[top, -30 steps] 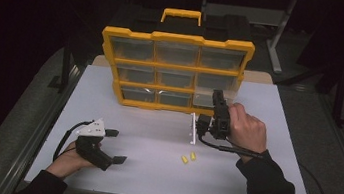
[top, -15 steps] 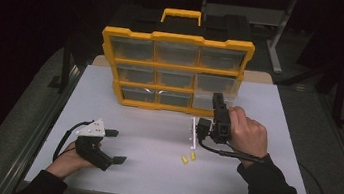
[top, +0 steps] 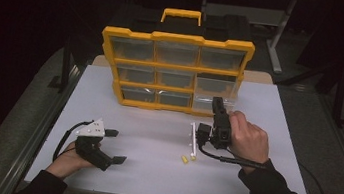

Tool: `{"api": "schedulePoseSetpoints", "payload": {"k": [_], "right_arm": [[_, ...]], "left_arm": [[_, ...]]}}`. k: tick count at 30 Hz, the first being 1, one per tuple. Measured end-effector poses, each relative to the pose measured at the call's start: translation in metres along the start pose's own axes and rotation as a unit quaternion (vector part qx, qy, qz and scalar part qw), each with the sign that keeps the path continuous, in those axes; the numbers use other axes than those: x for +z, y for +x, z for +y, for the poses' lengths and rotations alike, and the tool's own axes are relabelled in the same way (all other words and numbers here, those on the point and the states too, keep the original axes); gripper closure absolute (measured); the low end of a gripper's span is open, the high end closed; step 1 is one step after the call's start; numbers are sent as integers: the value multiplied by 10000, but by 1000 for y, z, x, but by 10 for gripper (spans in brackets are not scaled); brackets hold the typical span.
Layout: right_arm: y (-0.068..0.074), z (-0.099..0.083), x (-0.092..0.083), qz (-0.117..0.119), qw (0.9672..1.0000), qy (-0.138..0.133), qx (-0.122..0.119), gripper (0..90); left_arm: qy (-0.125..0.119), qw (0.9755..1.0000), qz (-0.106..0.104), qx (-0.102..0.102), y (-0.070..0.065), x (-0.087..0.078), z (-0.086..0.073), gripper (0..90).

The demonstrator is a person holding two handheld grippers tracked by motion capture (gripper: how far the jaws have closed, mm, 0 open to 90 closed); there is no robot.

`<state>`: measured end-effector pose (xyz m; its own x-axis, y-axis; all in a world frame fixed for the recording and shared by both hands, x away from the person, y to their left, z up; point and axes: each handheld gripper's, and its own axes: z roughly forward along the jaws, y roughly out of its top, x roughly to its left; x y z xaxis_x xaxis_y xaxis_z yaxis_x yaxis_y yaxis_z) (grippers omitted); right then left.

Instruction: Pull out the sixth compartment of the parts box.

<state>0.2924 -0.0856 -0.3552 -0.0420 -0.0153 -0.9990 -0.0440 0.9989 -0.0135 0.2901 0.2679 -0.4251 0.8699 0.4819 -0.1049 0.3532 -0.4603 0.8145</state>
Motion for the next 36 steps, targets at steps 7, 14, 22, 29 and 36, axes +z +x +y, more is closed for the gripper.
{"api": "schedulePoseSetpoints", "payload": {"k": [7, 14, 22, 29, 36], "right_arm": [[1, 0, -4, 2, 10000, -34, 17, 777], [5, -1, -7, 22, 10000, -65, -20, 771], [5, -2, -7, -3, 9999, -107, -3, 669], [8, -3, -16, -134, 9996, -219, 143, 471], [15, -6, -24, -121, 9991, -331, 226, 431]], "left_arm": [[-12, 10000, 5, -13, 1, 0, 0, 0], [3, 10000, 3, -11, 1, -1, -1, 0], [0, 10000, -17, -20, 3, 0, -2, 0], [17, 10000, -16, -9, 2, 1, -1, 0], [20, 10000, -2, 1, 1, 1, -1, 0]]}}
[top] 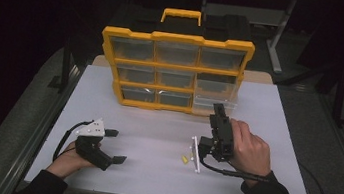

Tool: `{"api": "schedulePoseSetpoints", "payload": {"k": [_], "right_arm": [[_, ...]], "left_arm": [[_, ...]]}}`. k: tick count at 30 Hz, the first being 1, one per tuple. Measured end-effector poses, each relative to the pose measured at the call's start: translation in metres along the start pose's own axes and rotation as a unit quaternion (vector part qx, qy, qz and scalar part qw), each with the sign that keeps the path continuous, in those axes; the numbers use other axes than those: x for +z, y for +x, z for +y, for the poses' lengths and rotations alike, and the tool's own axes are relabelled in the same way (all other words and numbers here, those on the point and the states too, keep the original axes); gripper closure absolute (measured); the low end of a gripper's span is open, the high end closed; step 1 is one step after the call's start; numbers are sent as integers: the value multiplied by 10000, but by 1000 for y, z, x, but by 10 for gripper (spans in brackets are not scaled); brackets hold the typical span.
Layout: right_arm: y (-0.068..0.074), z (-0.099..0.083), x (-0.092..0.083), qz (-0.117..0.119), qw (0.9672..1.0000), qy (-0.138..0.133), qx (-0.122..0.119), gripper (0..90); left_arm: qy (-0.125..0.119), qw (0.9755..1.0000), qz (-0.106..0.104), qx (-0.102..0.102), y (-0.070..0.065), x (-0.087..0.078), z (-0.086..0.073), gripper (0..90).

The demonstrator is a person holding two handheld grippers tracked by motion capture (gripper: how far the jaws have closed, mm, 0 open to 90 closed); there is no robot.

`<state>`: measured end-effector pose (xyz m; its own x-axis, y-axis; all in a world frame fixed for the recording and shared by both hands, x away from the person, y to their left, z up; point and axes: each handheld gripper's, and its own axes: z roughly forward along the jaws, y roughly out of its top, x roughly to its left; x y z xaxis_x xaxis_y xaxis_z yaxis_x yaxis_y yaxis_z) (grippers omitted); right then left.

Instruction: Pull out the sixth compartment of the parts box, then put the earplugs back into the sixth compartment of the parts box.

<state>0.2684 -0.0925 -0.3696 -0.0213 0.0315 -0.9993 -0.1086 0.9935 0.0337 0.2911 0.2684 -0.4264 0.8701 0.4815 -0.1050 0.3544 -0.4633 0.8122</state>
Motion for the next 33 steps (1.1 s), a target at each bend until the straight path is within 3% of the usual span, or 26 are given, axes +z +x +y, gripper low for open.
{"api": "schedulePoseSetpoints", "payload": {"k": [8, 18, 33], "right_arm": [[14, -5, -3, 115, 9999, -16, -41, 391], [27, -8, -6, 110, 9998, -101, 90, 302], [46, -18, -11, 364, 9988, -118, 312, 178]], "left_arm": [[-8, 10000, 4, 5, -1, 0, 0, 0], [-10, 10000, -25, -10, 0, 0, -1, 0], [11, 10000, -7, 32, -2, 1, 0, 0]]}}
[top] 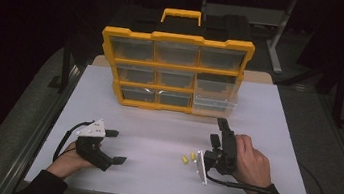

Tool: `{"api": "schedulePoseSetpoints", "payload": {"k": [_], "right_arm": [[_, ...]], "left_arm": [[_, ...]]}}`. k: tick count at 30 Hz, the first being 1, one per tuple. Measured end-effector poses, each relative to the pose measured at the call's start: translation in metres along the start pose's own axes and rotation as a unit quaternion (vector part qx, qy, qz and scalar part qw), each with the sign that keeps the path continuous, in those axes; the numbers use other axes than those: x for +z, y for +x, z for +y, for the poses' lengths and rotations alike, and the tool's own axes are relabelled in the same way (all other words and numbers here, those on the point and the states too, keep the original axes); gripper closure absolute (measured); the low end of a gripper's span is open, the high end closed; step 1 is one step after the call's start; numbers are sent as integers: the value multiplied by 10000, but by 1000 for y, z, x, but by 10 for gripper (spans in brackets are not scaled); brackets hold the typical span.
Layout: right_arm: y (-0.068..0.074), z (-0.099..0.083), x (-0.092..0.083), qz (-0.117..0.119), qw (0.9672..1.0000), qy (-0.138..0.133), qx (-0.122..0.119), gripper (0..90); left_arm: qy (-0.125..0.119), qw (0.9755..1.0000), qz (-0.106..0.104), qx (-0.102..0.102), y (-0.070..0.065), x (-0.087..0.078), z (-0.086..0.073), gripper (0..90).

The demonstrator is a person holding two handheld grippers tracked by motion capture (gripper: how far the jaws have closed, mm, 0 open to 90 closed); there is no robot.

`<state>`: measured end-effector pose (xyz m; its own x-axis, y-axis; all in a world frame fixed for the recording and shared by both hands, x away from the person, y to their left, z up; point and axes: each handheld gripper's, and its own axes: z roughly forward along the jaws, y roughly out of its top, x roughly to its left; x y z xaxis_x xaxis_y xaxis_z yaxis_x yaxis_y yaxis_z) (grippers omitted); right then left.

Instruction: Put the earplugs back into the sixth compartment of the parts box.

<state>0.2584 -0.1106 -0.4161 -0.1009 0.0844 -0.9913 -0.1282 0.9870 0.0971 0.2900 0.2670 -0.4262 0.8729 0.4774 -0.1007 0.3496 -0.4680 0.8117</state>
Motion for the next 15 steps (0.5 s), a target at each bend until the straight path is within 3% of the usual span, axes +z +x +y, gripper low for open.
{"api": "schedulePoseSetpoints", "payload": {"k": [10, 15], "right_arm": [[11, -7, -3, 74, 9998, -3, 179, 119], [19, -8, -1, 132, 9998, 10, 140, 83]], "left_arm": [[16, 10000, 22, 21, -1, 0, 0, 0], [14, 10000, 22, 20, -1, 0, 0, 0]]}}
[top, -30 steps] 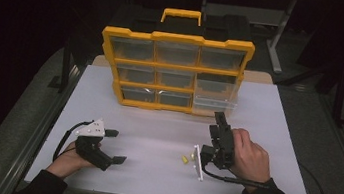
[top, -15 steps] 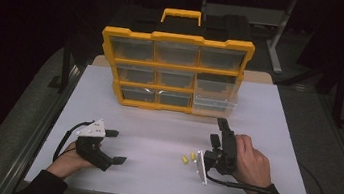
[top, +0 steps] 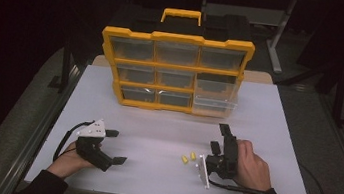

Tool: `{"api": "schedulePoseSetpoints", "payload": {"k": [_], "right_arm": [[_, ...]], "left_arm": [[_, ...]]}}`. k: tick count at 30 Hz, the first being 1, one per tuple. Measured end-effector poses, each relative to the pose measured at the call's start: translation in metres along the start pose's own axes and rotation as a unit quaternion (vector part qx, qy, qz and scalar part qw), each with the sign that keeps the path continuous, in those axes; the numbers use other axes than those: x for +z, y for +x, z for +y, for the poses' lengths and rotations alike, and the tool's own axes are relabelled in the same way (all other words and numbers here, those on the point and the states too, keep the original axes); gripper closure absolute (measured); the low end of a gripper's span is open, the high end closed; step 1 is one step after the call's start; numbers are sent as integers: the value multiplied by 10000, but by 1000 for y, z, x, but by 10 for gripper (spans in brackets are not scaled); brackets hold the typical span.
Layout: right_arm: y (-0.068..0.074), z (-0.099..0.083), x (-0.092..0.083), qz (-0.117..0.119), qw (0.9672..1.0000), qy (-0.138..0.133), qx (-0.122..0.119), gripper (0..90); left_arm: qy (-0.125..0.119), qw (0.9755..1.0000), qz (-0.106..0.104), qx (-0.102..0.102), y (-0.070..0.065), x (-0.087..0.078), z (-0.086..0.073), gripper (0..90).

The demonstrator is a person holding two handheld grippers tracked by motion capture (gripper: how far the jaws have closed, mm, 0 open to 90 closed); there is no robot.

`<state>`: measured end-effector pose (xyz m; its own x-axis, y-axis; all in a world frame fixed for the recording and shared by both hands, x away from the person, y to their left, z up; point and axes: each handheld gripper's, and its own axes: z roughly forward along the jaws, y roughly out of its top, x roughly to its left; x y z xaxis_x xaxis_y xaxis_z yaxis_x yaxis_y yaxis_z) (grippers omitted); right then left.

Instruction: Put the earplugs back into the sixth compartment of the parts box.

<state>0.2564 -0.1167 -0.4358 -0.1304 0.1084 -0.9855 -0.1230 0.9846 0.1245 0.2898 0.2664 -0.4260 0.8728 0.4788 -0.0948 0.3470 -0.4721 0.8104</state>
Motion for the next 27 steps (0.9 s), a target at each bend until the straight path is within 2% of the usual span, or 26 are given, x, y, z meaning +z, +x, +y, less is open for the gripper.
{"api": "schedulePoseSetpoints", "payload": {"k": [5, 14, 19, 27], "right_arm": [[9, -3, 5, 44, 10000, 62, -17, 71], [8, -5, 8, 81, 9999, 105, 33, 69], [6, -6, 9, 156, 9993, 134, 312, 69], [4, -6, 10, 352, 9963, 118, 781, 69]], "left_arm": [[-9, 10000, 3, 6, 0, -1, 0, 0], [-11, 10000, 15, 13, -1, 0, 0, 0], [-6, 10000, 13, 12, -1, 0, 0, 0], [6, 10000, -3, 5, -1, 0, 0, 0]]}}
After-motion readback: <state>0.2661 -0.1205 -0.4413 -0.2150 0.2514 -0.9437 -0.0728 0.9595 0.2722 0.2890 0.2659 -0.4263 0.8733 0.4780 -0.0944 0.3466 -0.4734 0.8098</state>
